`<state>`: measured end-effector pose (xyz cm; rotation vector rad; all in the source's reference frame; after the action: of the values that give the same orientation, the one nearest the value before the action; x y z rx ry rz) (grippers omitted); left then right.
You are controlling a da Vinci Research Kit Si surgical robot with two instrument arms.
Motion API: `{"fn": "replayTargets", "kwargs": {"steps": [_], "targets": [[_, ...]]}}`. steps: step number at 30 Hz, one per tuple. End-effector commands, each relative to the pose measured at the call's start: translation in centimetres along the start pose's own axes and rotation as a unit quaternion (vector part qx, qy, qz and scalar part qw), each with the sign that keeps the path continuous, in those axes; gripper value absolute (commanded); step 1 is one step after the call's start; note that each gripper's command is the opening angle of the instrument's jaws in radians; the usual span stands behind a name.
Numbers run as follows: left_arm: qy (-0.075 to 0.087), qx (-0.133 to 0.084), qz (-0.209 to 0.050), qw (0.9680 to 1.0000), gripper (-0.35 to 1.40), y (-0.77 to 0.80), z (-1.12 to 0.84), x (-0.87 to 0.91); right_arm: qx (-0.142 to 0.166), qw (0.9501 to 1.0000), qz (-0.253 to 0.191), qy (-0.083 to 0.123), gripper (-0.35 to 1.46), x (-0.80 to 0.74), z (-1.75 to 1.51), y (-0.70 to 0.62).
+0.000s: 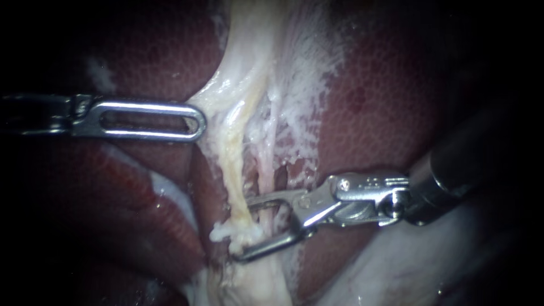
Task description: Going back first clip left tube
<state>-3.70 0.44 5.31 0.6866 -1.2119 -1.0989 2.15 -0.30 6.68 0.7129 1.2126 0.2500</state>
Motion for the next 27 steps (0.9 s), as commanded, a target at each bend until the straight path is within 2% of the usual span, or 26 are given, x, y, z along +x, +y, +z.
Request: {"fn": "replayTargets", "kwargs": {"steps": [1,13,16,22,27], "targets": [[0.000,0.000,0.000,1.0000,-0.35,0.00,0.00,0.00,-0.005,1.0000,-0.002,0.001,0.60,0.02,-0.07,0.00],[0.000,0.000,0.000,1.0000,-0.35,0.02,0.00,0.00,-0.025,0.9996,-0.014,0.009,0.60,0.29,-0.77,-0.02],[0.000,0.000,0.000,1.0000,-0.35,0.03,0.00,0.01,-0.030,0.9994,-0.014,0.012,0.60,0.40,-1.03,-0.05],[0.000,0.000,0.001,1.0000,-0.35,0.04,0.01,0.02,-0.029,0.9994,-0.011,0.014,0.60,0.50,-1.43,-0.16],[0.000,-0.001,0.002,1.0000,-0.35,0.05,0.03,0.04,-0.045,0.9987,-0.022,0.014,0.60,0.61,-1.66,-0.17]]}}
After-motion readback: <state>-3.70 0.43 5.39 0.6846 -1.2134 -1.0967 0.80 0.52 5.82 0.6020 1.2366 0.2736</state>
